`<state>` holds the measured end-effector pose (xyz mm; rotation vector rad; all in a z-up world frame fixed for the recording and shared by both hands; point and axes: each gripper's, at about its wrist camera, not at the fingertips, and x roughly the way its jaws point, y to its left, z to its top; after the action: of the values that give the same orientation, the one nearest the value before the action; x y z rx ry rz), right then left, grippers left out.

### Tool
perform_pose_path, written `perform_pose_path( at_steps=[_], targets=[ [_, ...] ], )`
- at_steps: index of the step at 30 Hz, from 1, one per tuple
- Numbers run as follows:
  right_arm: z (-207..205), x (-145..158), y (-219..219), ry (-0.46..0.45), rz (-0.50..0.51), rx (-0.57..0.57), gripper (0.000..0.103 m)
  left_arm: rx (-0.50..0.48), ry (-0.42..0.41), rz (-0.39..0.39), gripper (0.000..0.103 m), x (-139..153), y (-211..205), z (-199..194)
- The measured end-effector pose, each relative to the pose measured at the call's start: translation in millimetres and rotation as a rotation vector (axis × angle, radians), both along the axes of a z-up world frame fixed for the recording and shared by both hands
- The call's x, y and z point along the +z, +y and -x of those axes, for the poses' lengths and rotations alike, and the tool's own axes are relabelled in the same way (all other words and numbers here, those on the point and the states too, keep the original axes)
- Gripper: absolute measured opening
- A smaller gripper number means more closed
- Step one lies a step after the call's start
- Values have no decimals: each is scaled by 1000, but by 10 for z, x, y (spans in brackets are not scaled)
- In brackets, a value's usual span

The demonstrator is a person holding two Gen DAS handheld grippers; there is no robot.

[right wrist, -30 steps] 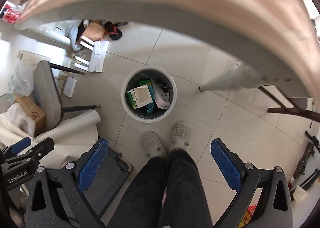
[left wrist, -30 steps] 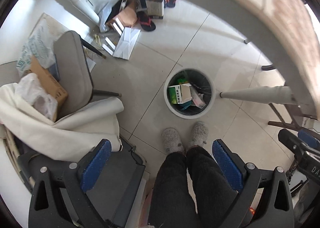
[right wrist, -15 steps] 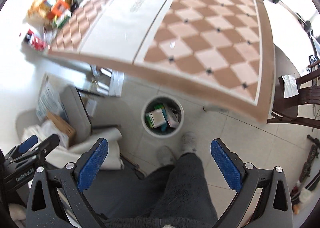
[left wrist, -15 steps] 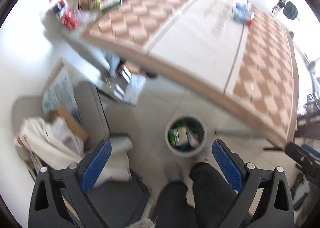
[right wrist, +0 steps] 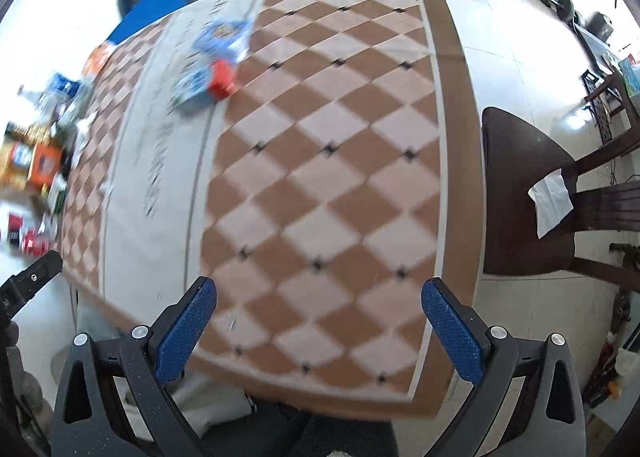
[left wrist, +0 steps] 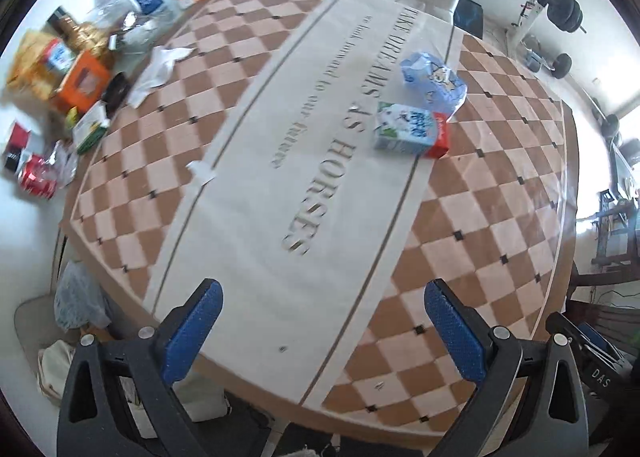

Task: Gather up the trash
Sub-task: 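Move both tools back over the table, then grasp the milk carton with the left tool while the right tool grasps the blue snack bag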

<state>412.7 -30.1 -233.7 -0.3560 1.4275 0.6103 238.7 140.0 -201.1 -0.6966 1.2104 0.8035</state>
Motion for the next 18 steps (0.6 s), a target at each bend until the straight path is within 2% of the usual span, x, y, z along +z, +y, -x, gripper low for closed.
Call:
perform_pose_path(
  at_steps=[5,10,14,15,16,17,18],
  targets=[
    [-880,-361,450,-3,41,-58,103,-51,43,82,103,-361,364,-945],
    [-1446,-639,822,21,75,-76,103,-74,74,162,103,-713,649,-1569],
    [-1672,-728,1051,19,95,-61,103,-109,125,194,102,-987,767,-1841],
    [-1712,-737,1108,15,99,-55,103,-119,154,164,101,-1000,772,-1871],
    [-1736,-740,1147,14,100,-52,103,-144,145,140,101,-977,769,-1894],
    [-1771,-751,1212,20,95,-44,103,-164,129,130,99,-949,775,-1892],
    [-1777,-748,1251,26,92,-37,103,-168,129,121,90,-927,798,-1864]
  ],
)
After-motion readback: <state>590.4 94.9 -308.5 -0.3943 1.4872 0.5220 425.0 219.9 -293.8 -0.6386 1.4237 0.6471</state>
